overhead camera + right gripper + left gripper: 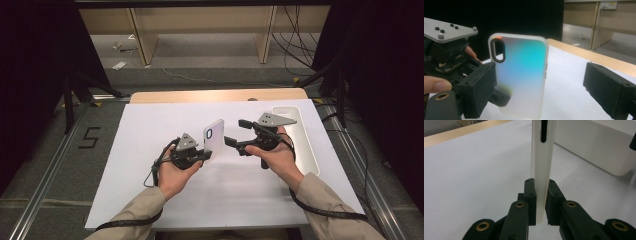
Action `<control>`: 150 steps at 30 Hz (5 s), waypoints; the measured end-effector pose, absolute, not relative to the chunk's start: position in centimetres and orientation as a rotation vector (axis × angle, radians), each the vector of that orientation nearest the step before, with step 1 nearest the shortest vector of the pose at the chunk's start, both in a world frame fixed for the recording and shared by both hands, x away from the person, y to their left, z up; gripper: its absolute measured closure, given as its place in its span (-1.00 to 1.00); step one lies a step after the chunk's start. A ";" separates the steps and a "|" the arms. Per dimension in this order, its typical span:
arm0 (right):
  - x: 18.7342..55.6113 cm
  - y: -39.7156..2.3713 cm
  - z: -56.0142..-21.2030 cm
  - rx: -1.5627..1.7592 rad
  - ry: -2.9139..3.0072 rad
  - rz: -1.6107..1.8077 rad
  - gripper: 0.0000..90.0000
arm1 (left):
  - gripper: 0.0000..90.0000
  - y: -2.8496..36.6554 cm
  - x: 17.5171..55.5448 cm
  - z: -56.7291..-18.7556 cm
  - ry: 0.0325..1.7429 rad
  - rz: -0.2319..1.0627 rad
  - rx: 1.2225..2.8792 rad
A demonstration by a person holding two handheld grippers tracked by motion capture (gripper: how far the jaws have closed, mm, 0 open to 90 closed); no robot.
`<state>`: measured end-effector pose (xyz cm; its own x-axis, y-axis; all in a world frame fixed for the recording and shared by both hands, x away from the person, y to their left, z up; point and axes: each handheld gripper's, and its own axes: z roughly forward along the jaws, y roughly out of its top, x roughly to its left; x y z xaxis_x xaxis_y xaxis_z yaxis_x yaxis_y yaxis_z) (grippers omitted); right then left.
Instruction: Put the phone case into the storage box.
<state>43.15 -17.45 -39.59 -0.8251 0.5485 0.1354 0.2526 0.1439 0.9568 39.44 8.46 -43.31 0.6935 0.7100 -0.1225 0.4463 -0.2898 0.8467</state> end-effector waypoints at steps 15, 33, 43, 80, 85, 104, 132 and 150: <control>42.8 -16.8 -39.7 0.779 2.168 1.691 -0.86 | 0.80 7.4 39.8 -43.2 0.912 0.326 1.929; 42.8 -16.5 -39.8 0.841 2.099 1.681 -0.87 | 0.80 5.7 39.7 -43.1 0.888 0.318 1.941; 42.7 -16.0 -39.9 0.866 2.082 1.690 -0.89 | 0.80 4.9 39.6 -43.2 0.881 0.317 1.944; 42.3 -15.5 -39.8 0.875 2.029 1.676 -0.61 | 0.62 4.3 39.3 -43.2 0.807 0.350 1.960; 42.3 -15.8 -39.5 0.882 2.024 1.678 -0.61 | 0.23 4.7 39.2 -43.2 0.757 0.386 1.982; 42.8 -17.6 -38.8 0.909 1.990 1.645 -0.61 | -0.66 8.8 38.5 -43.3 0.628 0.354 2.135; 43.4 -20.5 -37.2 0.948 1.890 1.631 -0.61 | -0.86 13.5 38.5 -43.7 0.659 0.382 2.095; 44.0 -22.8 -36.2 0.990 1.808 1.593 -0.61 | -0.87 14.6 38.3 -43.8 0.694 0.393 2.083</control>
<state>44.02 -22.79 -36.21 -0.5908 0.8031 0.0774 0.1778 0.0360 0.9834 38.28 14.62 -43.78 0.7939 0.6077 0.0198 0.3293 -0.4571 0.8262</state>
